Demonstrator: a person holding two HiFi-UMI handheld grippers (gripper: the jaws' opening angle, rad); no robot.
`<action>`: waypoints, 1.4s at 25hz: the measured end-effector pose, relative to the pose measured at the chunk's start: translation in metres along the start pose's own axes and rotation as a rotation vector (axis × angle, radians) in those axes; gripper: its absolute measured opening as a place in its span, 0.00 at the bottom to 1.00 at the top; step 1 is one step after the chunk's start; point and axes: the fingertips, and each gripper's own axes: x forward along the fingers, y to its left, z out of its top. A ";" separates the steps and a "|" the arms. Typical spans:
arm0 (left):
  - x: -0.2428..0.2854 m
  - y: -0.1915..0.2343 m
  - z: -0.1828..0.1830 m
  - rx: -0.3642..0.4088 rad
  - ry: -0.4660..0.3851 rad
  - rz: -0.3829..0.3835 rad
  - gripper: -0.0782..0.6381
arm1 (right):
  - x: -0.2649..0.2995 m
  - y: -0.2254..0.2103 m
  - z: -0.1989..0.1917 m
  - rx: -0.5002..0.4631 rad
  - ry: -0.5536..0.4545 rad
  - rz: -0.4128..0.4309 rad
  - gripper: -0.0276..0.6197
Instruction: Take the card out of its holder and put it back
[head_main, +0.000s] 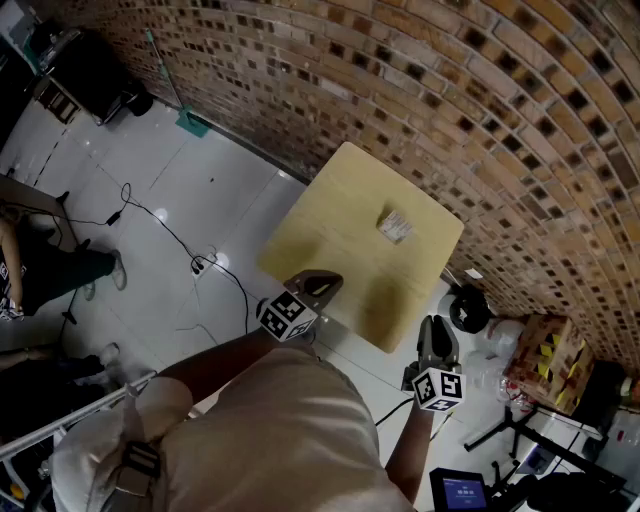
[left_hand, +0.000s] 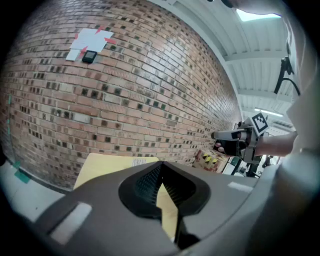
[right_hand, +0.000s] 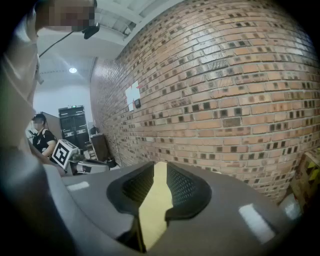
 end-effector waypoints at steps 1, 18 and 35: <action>0.005 0.007 0.001 -0.002 0.000 -0.001 0.14 | 0.009 -0.001 0.002 -0.005 0.004 0.002 0.16; 0.069 0.042 0.023 -0.005 0.018 0.042 0.19 | 0.108 -0.051 0.024 -0.111 0.072 0.101 0.19; 0.127 0.024 0.045 -0.028 0.022 0.335 0.20 | 0.209 -0.104 0.000 -0.230 0.213 0.408 0.19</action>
